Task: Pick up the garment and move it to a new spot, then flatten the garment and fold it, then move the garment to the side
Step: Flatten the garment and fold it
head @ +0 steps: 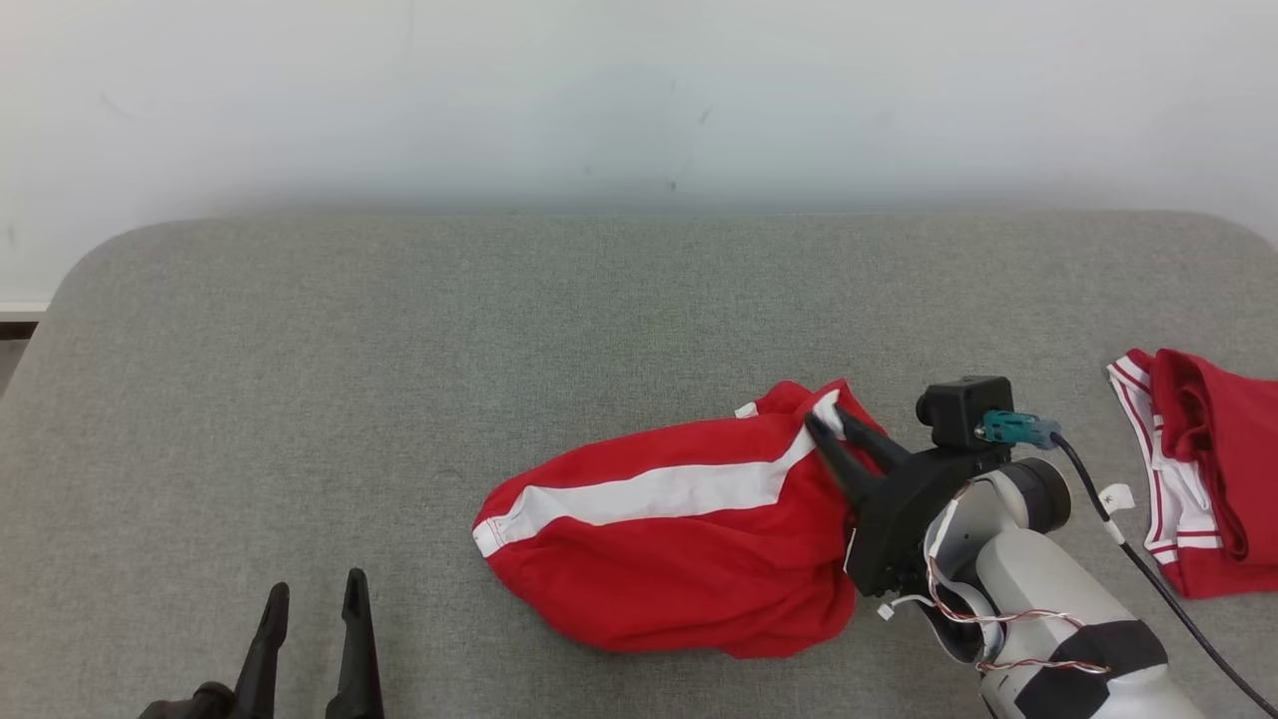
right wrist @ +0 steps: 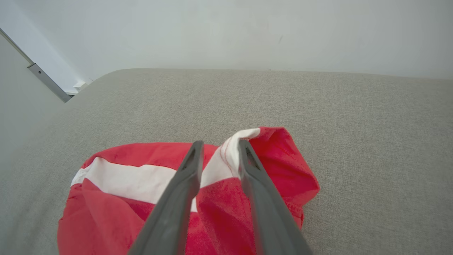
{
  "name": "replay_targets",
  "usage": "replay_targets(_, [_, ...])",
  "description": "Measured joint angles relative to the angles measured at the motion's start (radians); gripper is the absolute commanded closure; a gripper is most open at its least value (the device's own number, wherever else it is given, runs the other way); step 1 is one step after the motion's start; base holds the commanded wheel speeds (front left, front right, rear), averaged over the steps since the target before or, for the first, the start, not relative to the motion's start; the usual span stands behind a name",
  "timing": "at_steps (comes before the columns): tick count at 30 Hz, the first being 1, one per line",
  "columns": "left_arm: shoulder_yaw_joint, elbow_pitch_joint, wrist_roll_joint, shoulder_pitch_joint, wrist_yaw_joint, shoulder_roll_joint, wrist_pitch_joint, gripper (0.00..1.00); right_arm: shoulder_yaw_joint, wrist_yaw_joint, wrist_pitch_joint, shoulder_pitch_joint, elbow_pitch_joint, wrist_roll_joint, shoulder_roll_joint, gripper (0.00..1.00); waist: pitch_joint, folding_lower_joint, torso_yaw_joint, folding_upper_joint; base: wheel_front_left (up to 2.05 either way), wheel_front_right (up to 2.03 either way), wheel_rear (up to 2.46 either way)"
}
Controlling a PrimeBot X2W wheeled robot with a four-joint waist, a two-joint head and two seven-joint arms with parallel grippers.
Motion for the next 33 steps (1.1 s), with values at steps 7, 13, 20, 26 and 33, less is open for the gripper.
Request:
replay_targets(7, [0.018,0.003,0.007,0.007,-0.009,-0.010,0.000,0.00,-0.052,0.000,-0.083,0.079,-0.017,-0.003,-0.055,1.00,-0.013,-0.0001,-0.008,-0.0001,0.00,0.00,0.00])
replay_targets(13, [0.028,-0.005,0.008,0.021,-0.009,-0.013,0.000,0.00,-0.157,0.000,-0.067,0.203,-0.042,-0.044,-0.094,1.00,-0.018,-0.0001,-0.039,0.0000,0.00,0.00,0.00])
replay_targets(20, [0.025,-0.010,0.011,0.013,-0.008,-0.014,0.000,0.00,-0.228,0.000,-0.022,0.279,-0.058,-0.110,-0.089,1.00,-0.002,0.0000,-0.061,0.0000,0.00,0.00,0.00])
replay_targets(26, [0.014,-0.008,0.012,-0.007,-0.008,-0.015,0.000,0.00,-0.272,0.000,0.006,0.322,-0.024,-0.187,-0.065,1.00,0.015,0.0001,-0.056,0.0000,0.00,0.00,0.00])
replay_targets(33, [0.017,-0.005,0.012,-0.006,-0.007,-0.015,0.000,0.00,-0.367,0.000,-0.036,0.325,-0.008,-0.274,-0.026,0.00,0.013,0.0001,-0.046,0.0000,0.00,0.00,0.00])
